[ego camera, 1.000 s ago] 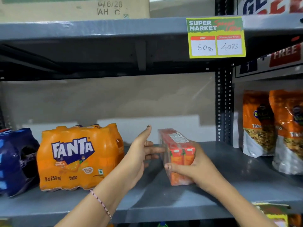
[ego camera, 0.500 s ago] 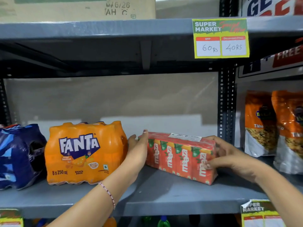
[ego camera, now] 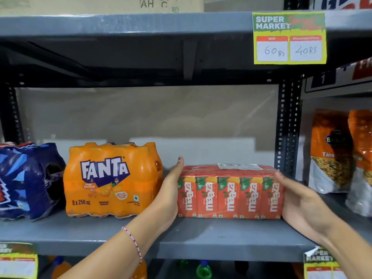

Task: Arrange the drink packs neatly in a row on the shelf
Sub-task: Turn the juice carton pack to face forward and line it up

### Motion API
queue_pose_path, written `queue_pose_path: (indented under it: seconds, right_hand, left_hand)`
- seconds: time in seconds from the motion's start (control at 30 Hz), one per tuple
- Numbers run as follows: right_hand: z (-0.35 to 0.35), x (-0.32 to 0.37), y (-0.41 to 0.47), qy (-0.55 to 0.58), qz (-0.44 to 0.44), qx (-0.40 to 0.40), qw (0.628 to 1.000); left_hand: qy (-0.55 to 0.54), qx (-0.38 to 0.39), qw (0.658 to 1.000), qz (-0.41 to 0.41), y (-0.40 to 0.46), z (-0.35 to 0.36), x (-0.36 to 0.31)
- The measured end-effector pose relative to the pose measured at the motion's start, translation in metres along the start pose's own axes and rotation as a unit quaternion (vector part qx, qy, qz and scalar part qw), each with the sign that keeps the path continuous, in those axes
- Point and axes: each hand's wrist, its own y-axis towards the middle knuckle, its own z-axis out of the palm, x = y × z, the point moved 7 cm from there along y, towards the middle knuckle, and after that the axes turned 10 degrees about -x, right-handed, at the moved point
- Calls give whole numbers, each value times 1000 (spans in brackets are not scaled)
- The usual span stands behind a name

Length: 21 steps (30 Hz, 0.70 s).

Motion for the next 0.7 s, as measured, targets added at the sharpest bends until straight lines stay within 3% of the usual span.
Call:
queue_pose_path:
  seconds: [0.17, 0.23, 0.27, 0.33, 0.4, 0.47, 0.53, 0.7]
  right_hand:
    - [1, 6, -7, 113, 31, 53, 992]
    - [-5, 0, -14, 157, 88, 47, 983]
    - [-20, -8, -16, 147, 104, 0, 984]
    - [-34, -9, -20, 172, 91, 8, 981]
    - [-47, -10, -19, 100, 36, -99, 989]
    - [-44, 0, -7, 115, 29, -33, 992]
    - [-48, 4, -1, 64, -20, -44, 997]
    - [-45, 11, -5, 18, -34, -55, 998]
  left_hand:
    - [-9, 58, 998, 0, -1, 3, 2]
    - [-13, 90, 996, -5, -4, 8, 4]
    - [-14, 104, 994, -8, -6, 11, 5]
    - [-14, 130, 991, -20, -10, 17, 7]
    - [-16, 152, 988, -34, -14, 23, 10]
    - [-15, 161, 986, -47, -18, 28, 14]
    - [-15, 166, 985, -53, -20, 33, 16]
    - [-16, 178, 982, -66, -22, 42, 20]
